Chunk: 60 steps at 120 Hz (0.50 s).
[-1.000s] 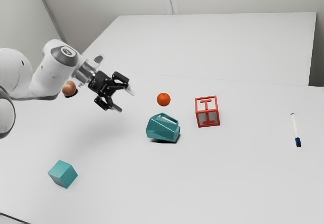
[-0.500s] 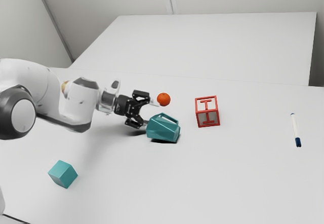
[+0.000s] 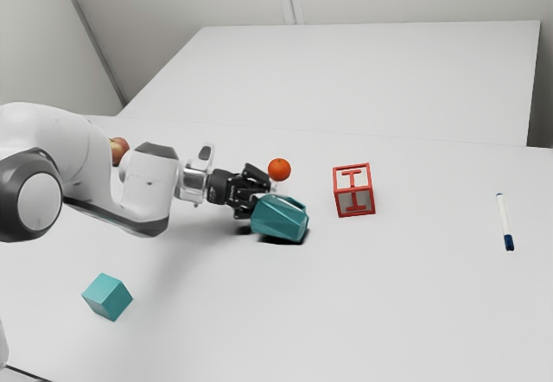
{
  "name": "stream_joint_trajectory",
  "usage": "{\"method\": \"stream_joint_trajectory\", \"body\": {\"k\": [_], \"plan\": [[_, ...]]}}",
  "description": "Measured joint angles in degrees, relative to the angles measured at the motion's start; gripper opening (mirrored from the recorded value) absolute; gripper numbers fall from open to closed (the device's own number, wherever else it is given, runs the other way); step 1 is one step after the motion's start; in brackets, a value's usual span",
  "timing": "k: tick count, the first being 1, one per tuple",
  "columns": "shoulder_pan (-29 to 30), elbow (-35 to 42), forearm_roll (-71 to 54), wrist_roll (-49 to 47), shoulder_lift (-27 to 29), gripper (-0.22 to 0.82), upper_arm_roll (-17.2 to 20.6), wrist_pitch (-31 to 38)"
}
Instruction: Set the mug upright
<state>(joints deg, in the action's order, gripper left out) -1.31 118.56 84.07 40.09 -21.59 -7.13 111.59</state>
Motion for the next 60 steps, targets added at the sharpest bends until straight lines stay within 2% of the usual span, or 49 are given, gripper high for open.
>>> {"method": "stream_joint_trajectory", "body": {"k": [10,22,60], "plan": [[0.0,0.0,0.3,0.9,0.0,-0.01,0.0,0.2],[0.0,0.1,0.4,1.8,0.0,-0.09,0.0,0.3],[-0.4,0.2,0.3,3.9,1.1,-0.14,-0.1,1.1]]}}
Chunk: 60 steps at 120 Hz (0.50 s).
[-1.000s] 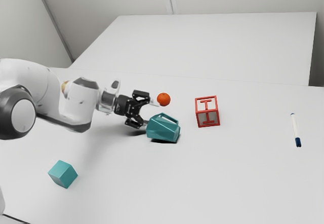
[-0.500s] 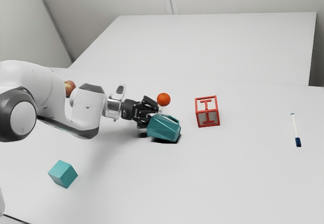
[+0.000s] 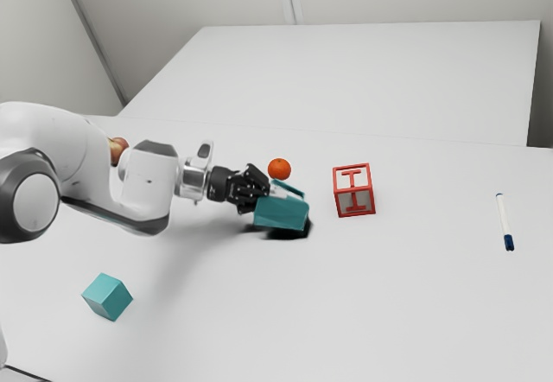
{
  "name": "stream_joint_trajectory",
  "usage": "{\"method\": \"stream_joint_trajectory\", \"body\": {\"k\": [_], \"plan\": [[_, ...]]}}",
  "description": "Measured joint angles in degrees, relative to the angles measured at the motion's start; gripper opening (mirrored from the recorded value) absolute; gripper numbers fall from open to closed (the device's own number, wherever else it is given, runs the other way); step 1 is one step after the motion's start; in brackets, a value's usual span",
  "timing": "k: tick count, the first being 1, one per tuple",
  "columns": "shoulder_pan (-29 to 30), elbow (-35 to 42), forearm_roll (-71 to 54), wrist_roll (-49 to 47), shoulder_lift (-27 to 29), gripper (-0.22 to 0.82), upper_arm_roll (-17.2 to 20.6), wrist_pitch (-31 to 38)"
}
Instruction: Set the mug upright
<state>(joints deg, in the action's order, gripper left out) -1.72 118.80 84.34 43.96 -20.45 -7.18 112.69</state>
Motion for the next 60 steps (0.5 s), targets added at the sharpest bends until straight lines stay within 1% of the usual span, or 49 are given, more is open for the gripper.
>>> {"method": "stream_joint_trajectory", "body": {"k": [15,24,33,47,60], "plan": [[-0.9,0.0,-1.7,0.5,3.2,-0.15,0.0,1.5],[-1.1,-0.3,-7.1,0.5,5.9,-0.15,-0.1,3.1],[-1.0,-2.4,-19.1,-0.2,8.3,-0.15,-0.1,4.8],[-1.0,-7.3,-41.7,-2.5,8.8,-0.16,0.0,6.7],[-1.8,-6.3,-56.2,-5.2,9.1,-0.15,0.3,8.5]]}}
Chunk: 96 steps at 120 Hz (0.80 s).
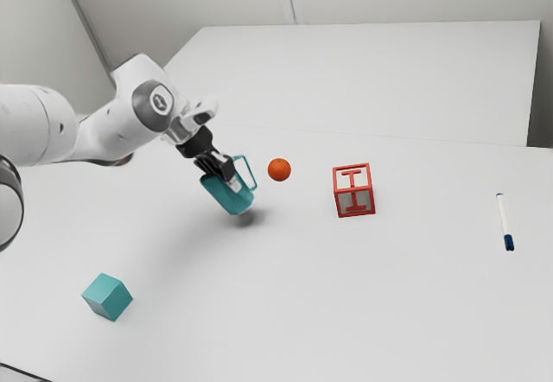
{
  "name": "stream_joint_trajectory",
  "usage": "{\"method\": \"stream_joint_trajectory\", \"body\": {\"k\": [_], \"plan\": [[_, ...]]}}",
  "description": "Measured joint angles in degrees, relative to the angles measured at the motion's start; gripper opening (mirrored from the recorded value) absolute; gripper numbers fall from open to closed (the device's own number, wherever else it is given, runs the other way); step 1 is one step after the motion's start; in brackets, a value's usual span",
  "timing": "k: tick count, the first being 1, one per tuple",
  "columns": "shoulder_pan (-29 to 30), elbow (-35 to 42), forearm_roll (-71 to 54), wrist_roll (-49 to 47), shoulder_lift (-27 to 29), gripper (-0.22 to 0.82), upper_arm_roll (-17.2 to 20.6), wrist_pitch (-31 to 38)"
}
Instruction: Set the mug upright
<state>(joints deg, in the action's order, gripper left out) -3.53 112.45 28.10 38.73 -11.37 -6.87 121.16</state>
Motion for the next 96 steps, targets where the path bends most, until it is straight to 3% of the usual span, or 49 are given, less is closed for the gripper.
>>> {"method": "stream_joint_trajectory", "body": {"k": [26,59,96], "plan": [[-1.2,9.3,-13.0,-6.7,2.2,-0.17,0.1,6.2],[-1.6,9.6,-19.7,-13.8,4.5,-0.18,1.1,10.8],[-2.2,10.0,-32.0,-22.7,3.7,-0.18,2.6,10.1]]}}
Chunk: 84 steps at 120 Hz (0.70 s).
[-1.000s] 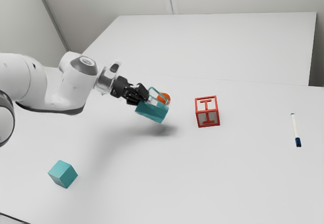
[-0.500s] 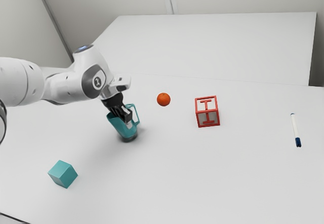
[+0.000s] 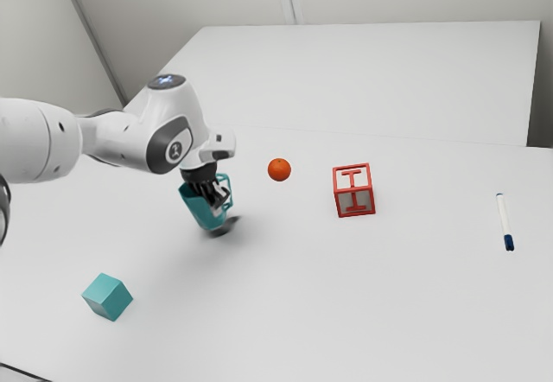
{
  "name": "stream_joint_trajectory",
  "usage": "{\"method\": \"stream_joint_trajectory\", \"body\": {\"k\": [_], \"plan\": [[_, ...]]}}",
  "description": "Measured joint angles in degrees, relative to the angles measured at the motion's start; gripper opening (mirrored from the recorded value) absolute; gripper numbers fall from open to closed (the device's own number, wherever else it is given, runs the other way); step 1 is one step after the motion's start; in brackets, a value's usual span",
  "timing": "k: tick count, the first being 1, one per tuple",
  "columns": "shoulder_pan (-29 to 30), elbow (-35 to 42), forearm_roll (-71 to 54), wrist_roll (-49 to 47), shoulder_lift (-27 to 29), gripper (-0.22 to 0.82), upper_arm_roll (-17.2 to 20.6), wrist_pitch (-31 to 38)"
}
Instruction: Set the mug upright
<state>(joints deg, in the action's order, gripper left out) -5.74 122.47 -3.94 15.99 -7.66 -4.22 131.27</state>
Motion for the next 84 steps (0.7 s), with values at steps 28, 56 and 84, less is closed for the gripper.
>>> {"method": "stream_joint_trajectory", "body": {"k": [28,56,84], "plan": [[0.0,0.4,-1.0,-4.7,-0.7,0.03,0.1,-0.3],[0.3,0.3,-1.0,-7.5,-0.5,0.4,0.0,-0.6],[0.8,-12.3,-1.0,-9.0,5.5,0.52,0.1,-11.9]]}}
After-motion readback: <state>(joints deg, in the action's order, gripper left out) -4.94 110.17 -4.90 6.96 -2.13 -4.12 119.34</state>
